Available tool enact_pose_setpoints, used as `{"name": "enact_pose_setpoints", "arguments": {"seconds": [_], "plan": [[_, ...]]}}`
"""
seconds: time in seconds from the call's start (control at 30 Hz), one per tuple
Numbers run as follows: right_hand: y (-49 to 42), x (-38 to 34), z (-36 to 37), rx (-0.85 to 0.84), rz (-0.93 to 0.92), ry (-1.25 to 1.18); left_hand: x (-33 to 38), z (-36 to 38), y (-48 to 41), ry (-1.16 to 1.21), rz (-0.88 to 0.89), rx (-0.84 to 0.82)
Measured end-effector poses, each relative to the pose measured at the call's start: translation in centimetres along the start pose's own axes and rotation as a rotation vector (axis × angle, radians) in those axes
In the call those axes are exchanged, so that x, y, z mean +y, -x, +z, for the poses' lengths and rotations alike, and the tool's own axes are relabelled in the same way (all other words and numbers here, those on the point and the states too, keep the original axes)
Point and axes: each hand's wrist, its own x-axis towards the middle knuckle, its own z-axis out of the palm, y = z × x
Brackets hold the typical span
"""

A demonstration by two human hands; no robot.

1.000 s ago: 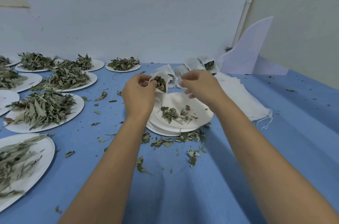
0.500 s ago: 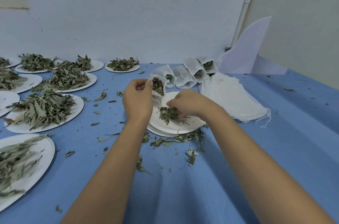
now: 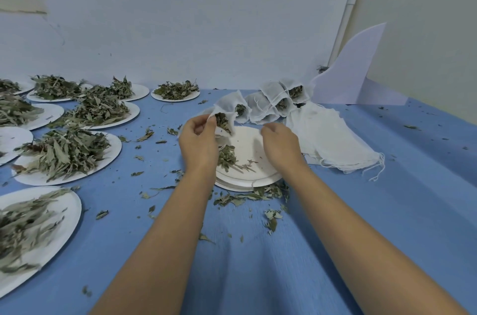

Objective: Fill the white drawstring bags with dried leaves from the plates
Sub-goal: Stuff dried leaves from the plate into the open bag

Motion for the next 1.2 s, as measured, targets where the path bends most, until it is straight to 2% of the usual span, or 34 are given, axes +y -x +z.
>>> {"name": "enact_pose_setpoints", "arguments": {"seconds": [0.1,0.17,0.2,0.27,0.4,0.53,0.63,0.73,0.97,1.1,1.2], "plan": [[0.0,-0.3,0.6,0.002,-0.059,0.055,0.0,-0.1,0.0,-0.007,0.017,0.027],[0.5,-0.5,0.9,0.034,-0.249,0.201,0.0,-0.2,-0.1,-0.006,0.029,0.045],[0.8,-0.8,1.1,0.003,-0.343,0.242,0.1,-0.3,-0.2,0.000,0.032,0.050],[1.4,-1.4,1.4,-0.140,-0.419,0.215,0.2,-0.5,-0.5,0.016,0.033,0.059],[2.0,-1.6,2.1,-0.364,-0.386,0.131,1.0,-0.8,-0.9,0.042,0.042,0.088],[2.3,-1.3,2.3,-0.500,-0.470,0.186,1.9,-1.2,-1.2,0.103,0.017,0.098],[2.3,-1.3,2.3,-0.512,-0.538,0.302,2.2,-1.3,-1.2,0.149,-0.015,0.081],[2.1,-1.2,2.2,-0.396,-0.598,0.342,2.6,-1.3,-1.2,0.137,-0.007,0.099],[1.6,-0.5,1.2,-0.268,-0.510,0.360,4.1,-1.5,-1.6,0.204,0.000,0.111],[1.5,-1.1,0.0,-0.387,-0.408,0.206,4.0,-1.1,-1.2,0.192,-0.018,0.071],[1.4,-1.8,-1.2,-0.516,-0.388,0.267,3.8,-0.7,-0.7,0.162,-0.020,0.040]]}}
